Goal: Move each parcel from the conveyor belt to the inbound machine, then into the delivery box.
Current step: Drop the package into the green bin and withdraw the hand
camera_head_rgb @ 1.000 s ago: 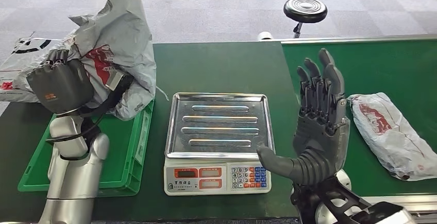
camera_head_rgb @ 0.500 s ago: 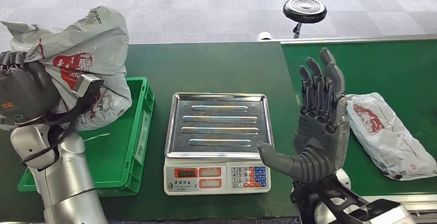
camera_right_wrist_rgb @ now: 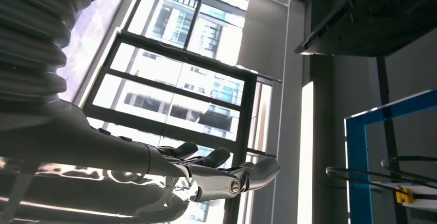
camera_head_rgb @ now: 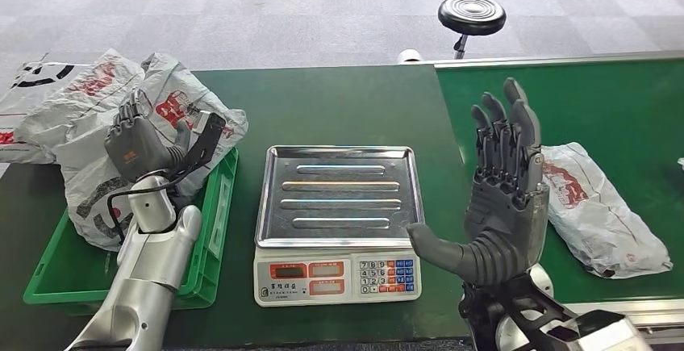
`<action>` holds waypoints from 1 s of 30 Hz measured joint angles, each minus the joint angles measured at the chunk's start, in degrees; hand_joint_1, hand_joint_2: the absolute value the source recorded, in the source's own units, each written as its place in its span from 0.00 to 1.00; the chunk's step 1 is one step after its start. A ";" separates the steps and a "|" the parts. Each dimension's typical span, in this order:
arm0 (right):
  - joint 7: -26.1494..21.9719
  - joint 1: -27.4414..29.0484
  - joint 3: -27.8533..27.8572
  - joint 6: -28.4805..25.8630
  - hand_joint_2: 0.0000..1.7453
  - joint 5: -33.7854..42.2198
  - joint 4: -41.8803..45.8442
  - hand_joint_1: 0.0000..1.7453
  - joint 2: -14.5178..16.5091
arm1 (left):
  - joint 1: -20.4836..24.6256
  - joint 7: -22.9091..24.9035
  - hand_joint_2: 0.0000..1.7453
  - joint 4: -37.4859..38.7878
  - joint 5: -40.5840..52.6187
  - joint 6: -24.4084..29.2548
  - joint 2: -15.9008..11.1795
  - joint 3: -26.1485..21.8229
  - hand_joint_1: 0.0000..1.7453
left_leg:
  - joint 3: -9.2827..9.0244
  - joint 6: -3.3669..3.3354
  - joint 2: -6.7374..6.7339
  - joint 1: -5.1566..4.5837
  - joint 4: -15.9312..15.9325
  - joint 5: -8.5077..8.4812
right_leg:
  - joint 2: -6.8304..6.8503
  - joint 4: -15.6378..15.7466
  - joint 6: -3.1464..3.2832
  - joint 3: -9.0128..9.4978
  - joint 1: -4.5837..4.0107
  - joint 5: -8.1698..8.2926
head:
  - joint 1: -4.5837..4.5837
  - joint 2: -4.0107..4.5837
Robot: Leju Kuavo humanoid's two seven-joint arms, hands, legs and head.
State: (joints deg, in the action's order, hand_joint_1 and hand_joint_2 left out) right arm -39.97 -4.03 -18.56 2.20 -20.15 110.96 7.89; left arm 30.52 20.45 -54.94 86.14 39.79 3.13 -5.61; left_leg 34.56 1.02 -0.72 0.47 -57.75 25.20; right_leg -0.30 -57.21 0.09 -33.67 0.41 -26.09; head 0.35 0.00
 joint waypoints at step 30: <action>14.18 -3.25 6.30 -23.06 1.00 -28.53 -11.46 0.00 2.23 | -8.82 -27.68 0.00 -24.91 -8.01 0.34 5.99 -11.04 0.00 | 0.12 0.03 0.37 0.00 0.01 0.00 | 0.29 0.00 0.00 0.06 -0.11 -0.09 | 0.00 0.00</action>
State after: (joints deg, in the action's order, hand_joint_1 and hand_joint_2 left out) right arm -25.79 -7.28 -12.26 -20.86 -48.68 99.50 10.12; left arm 21.70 -7.23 -79.85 78.13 40.13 9.12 -16.65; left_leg 34.67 1.05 -0.35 0.47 -57.74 25.20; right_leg -0.01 -57.21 0.09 -33.61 0.30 -26.18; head 0.35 0.00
